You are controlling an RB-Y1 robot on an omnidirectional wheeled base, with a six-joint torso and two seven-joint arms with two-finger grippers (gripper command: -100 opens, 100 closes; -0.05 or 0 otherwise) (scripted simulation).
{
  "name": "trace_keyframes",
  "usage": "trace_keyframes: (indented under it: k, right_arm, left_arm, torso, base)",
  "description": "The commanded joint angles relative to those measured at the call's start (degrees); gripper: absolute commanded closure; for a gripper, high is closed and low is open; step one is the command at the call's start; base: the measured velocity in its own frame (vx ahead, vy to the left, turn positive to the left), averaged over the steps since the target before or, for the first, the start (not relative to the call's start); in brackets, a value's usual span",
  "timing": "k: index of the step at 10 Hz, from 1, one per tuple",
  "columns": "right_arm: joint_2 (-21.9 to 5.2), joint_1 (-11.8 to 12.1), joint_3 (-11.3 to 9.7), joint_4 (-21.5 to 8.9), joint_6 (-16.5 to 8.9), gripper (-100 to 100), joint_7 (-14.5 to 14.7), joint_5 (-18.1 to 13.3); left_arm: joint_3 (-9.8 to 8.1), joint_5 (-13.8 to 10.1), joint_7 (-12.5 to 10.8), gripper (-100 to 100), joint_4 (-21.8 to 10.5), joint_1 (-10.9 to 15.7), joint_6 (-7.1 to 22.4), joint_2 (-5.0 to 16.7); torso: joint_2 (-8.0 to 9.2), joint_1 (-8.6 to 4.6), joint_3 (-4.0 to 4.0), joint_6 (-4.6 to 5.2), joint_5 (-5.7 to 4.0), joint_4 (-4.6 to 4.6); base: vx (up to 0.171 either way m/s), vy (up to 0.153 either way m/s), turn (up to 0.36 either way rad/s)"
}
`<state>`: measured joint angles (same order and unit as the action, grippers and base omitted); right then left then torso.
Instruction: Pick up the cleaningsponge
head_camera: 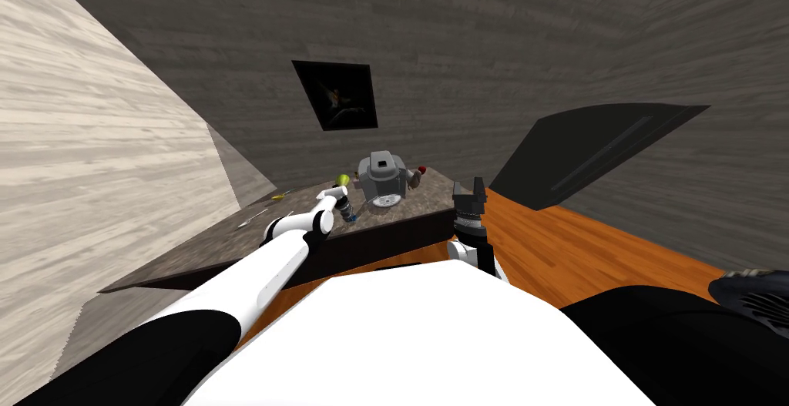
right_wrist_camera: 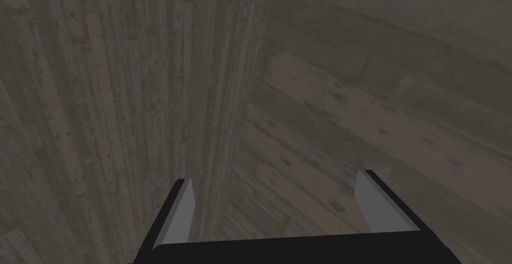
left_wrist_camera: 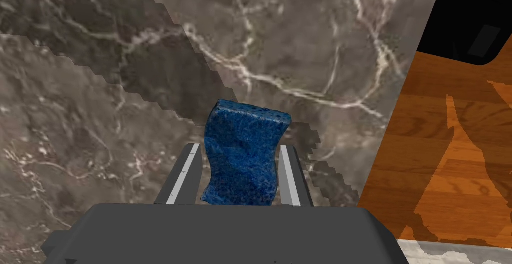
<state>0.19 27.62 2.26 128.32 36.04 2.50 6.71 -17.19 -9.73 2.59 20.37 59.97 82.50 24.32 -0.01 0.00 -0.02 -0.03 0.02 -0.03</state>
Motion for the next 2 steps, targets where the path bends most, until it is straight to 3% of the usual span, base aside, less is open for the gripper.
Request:
trace_keyframes:
  k: [1,2]
  right_arm:
    - [0.00,0.00,0.00,0.00,0.00,0,0.00,0.00]
    - [0.00,0.00,0.00,0.00,0.00,0,0.00,0.00]
  left_arm:
    - [0.00,0.00,0.00,100,0.00,0.00,0.00,0.00]
    - [0.01,0.00,-0.01,0,0.21,-0.04,0.17,-0.02]
  torso:
    - [0.00,0.00,0.00,0.00,0.00,0.00]
    - [-0.02,0.00,-0.01,-0.01,0.01,-0.01]
  base:
    - [0.000,0.000,0.000]
    - [0.000,0.000,0.000]
